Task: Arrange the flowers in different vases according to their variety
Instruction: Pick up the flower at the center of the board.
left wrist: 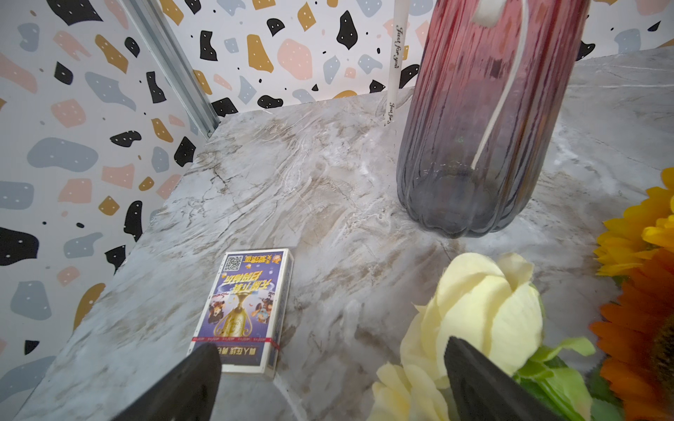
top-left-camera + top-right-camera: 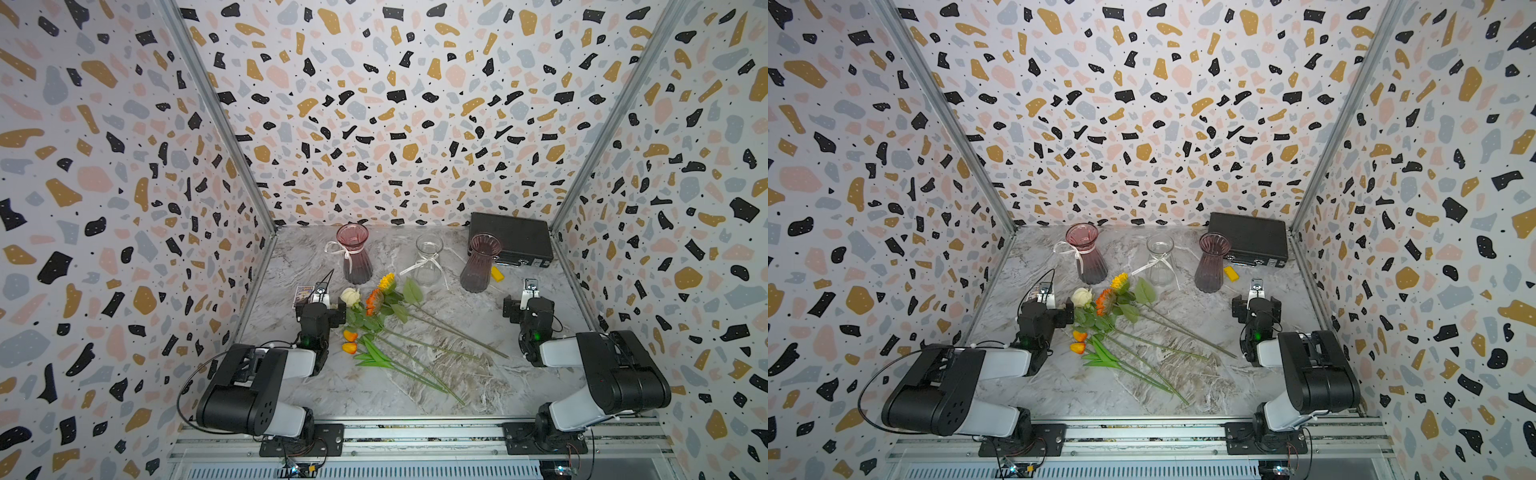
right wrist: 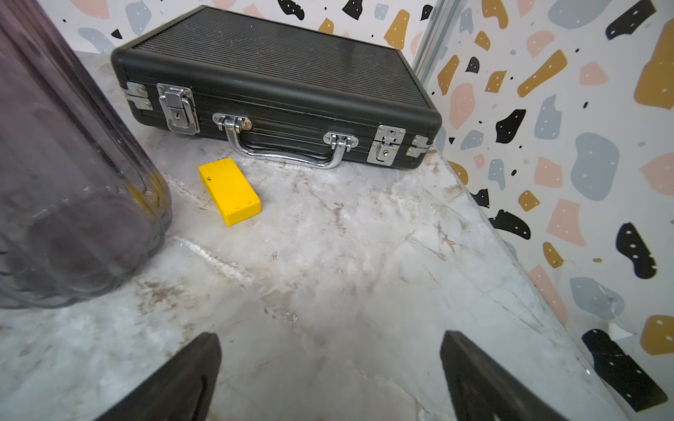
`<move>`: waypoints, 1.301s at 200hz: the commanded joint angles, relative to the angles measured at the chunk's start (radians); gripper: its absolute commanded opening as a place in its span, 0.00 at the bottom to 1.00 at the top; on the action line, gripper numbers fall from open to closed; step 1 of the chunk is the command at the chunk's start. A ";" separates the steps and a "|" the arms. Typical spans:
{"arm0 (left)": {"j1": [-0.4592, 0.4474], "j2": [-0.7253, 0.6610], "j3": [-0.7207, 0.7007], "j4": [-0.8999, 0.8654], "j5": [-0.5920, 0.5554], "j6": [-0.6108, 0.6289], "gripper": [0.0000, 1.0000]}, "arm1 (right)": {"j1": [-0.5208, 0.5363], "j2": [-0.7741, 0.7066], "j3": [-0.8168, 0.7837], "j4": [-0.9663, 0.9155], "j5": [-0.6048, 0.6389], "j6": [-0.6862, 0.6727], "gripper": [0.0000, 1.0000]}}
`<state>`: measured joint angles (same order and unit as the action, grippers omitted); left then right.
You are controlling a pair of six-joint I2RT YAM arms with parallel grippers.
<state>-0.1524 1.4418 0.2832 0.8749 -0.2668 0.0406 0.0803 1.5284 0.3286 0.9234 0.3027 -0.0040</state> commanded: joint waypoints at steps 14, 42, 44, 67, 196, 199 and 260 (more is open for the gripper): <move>0.004 -0.008 0.018 0.021 0.011 -0.005 0.99 | -0.002 -0.009 0.007 0.002 0.000 0.005 1.00; 0.005 -0.007 0.023 0.014 0.012 -0.005 1.00 | -0.002 -0.011 0.007 0.002 0.001 0.004 1.00; 0.004 -0.006 0.022 0.014 0.014 -0.005 0.99 | -0.002 -0.011 0.007 0.002 0.001 0.004 1.00; 0.005 -0.008 0.020 0.014 0.014 -0.005 0.99 | -0.002 -0.010 0.009 -0.001 -0.001 0.005 1.00; -0.061 -0.398 0.010 -0.231 -0.441 -0.112 1.00 | 0.129 -0.381 0.176 -0.562 0.145 -0.039 0.76; -0.076 -0.432 0.004 -0.225 -0.476 -0.110 1.00 | 0.133 -0.393 0.197 -0.610 0.135 -0.032 0.78; -0.122 -0.630 0.556 -1.255 -0.403 -0.405 1.00 | 0.292 -0.425 0.603 -1.364 -0.018 0.095 0.95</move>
<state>-0.2699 0.7769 0.6415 0.1196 -0.7097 -0.2192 0.3058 1.0943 0.8265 -0.0284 0.3614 0.0391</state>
